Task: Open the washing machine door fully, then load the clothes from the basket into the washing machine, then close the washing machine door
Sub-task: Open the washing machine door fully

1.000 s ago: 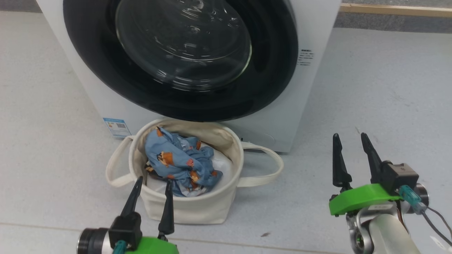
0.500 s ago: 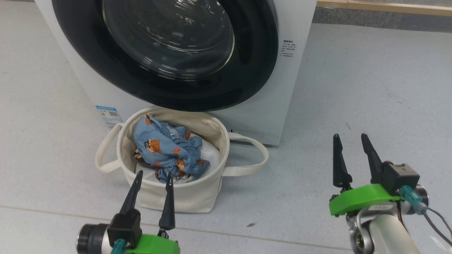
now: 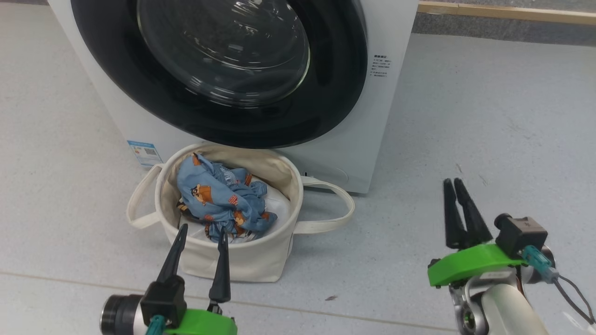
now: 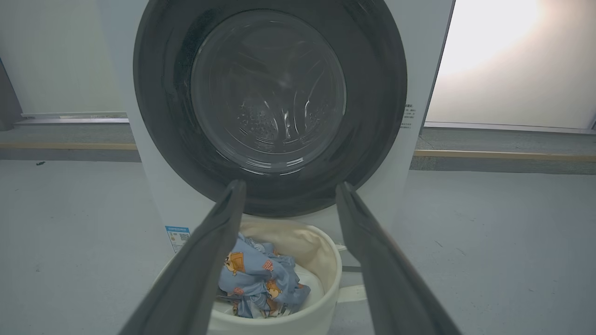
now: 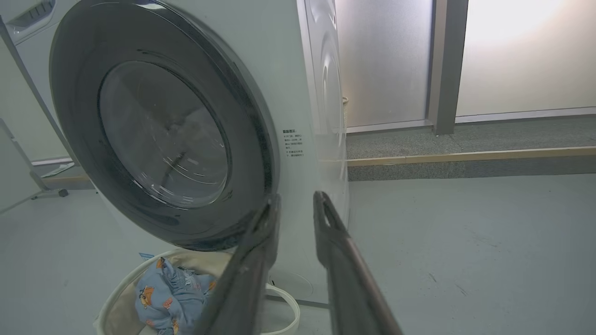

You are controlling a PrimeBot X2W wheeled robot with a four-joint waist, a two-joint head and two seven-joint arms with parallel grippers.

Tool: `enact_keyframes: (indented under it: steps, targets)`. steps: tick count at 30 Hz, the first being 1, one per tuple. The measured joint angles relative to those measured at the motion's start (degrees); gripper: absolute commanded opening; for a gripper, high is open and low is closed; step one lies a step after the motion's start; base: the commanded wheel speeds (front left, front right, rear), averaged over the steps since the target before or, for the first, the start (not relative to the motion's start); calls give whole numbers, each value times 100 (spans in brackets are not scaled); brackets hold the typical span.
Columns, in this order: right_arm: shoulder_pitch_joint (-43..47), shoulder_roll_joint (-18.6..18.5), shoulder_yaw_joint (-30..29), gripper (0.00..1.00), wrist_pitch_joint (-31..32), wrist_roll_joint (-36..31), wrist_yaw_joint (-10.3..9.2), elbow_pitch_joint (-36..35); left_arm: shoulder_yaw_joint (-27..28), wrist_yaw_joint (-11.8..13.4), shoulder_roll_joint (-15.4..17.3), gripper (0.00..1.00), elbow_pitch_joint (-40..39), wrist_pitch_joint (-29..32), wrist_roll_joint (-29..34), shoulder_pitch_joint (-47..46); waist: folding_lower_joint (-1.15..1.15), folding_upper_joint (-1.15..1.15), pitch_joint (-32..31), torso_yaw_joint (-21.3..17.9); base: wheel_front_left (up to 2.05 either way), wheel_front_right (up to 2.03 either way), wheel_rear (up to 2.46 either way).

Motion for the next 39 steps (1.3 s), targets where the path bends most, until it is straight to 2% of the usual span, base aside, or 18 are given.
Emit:
enact_keyframes:
  steps: [6, 11, 14, 15, 19, 22, 25, 26, 28, 31, 39]
  targets:
    - [-5, 0, 22, 0, 0, 299, 0, 5, -22, 1, 1, 100, 7, 0, -2, 2, 0, 0, 24, 19, 0, 0, 0]
    - [-214, 0, 2, 0, 0, 1214, 0, -4, -62, 2, 1, 100, 32, 0, -2, -6, 0, 0, 157, 37, 0, 0, 0]
    - [-581, 0, -109, 0, 0, 2154, 0, 7, -135, 5, 1, 100, 40, 0, -19, -32, 0, 0, 260, 66, 0, 0, 0]
    - [-871, -4, -202, 0, 0, 3077, 0, 141, -141, 37, 0, 100, 37, 0, -70, -102, 0, 0, 356, 90, 0, 0, 0]
    - [-1462, -9, -264, 0, 0, 4131, 0, 812, -188, 53, -1, 100, 33, 0, -70, -311, 1, 0, 590, 159, 0, 0, 0]
    - [-2009, -32, -75, 0, 13, 5080, 0, 1361, -223, 57, -4, 100, 24, -1, -112, -424, 1, 0, 789, 223, 0, 0, 0]
    - [-2731, -40, 53, 0, 511, 6010, -1, 1852, -318, 59, -10, 100, 43, 0, -154, -543, 1, 0, 1039, 269, 0, 0, 0]
    - [-2731, -40, 53, 0, 511, 6010, -1, 1852, -318, 59, -10, 100, 43, 0, -154, -543, 1, 0, 1039, 269, 0, 0, 0]
    - [-3465, -103, 0, 0, 923, 6429, -1, 2132, -410, 60, -24, 100, 38, -1, -198, -750, 2, 0, 1324, 322, 0, 0, 0]
    - [-4035, -280, -63, 0, 1239, 6728, -1, 2260, -522, 111, -26, 100, 27, -1, -270, -993, 2, 0, 1613, 399, 0, 0, 0]
    - [-4692, -661, -126, 0, 2117, 7280, -1, 2595, -761, 174, -40, 100, 90, -1, -483, -1317, 2, 0, 2176, 712, 0, 0, 0]
